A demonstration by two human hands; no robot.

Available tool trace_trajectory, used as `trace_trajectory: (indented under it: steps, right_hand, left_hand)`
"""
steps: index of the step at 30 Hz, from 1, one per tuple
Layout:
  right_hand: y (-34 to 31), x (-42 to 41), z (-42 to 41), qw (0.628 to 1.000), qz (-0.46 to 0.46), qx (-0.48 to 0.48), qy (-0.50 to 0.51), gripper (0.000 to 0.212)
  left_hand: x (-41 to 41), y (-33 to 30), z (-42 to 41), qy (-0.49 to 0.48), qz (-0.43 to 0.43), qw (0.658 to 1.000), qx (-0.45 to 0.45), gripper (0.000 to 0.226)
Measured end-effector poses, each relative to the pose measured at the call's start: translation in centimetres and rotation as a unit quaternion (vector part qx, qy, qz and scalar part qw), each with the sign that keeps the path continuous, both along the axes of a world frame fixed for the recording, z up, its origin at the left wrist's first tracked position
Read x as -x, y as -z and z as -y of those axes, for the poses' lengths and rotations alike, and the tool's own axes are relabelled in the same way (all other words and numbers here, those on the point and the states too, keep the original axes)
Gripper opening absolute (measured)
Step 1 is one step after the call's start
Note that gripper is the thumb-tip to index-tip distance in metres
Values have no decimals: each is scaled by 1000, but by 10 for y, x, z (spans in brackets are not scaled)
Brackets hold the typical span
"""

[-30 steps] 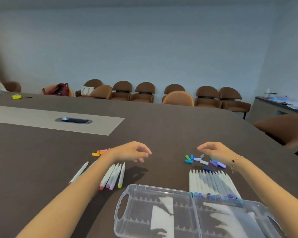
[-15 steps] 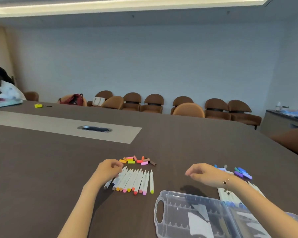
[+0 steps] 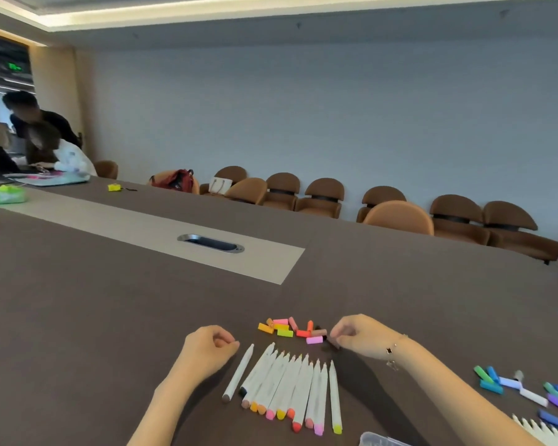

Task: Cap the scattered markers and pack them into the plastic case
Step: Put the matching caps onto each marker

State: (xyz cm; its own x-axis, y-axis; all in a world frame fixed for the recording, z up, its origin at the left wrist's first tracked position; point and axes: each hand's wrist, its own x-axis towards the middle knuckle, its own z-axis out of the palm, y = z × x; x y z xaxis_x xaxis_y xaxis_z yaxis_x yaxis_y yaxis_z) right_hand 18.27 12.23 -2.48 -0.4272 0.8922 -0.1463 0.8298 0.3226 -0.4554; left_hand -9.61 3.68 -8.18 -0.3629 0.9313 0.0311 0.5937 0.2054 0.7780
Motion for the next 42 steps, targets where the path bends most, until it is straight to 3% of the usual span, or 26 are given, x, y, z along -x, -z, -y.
trace_trajectory:
  steps: [12, 21, 30, 36, 42]
  right_hand:
    - [24, -16, -7, 998, 1, -28, 53, 20]
    - [43, -44, 24, 999, 9, -34, 35, 17]
    - [25, -20, -18, 998, -9, -54, 45, 18]
    - [20, 12, -42, 995, 14, -93, 19, 23]
    - [33, 15, -50, 995, 81, -38, 44, 21]
  left_hand:
    - [-11, 2, -4, -12, -21, 1000, 1, 7]
    - [-12, -1, 1, 15, -37, 993, 111, 22]
    - [-19, 10, -8, 19, -76, 986, 147, 20]
    - [-11, 10, -13, 2, 5, 990, 143, 23]
    - [-6, 4, -9, 22, 74, 988, 131, 25]
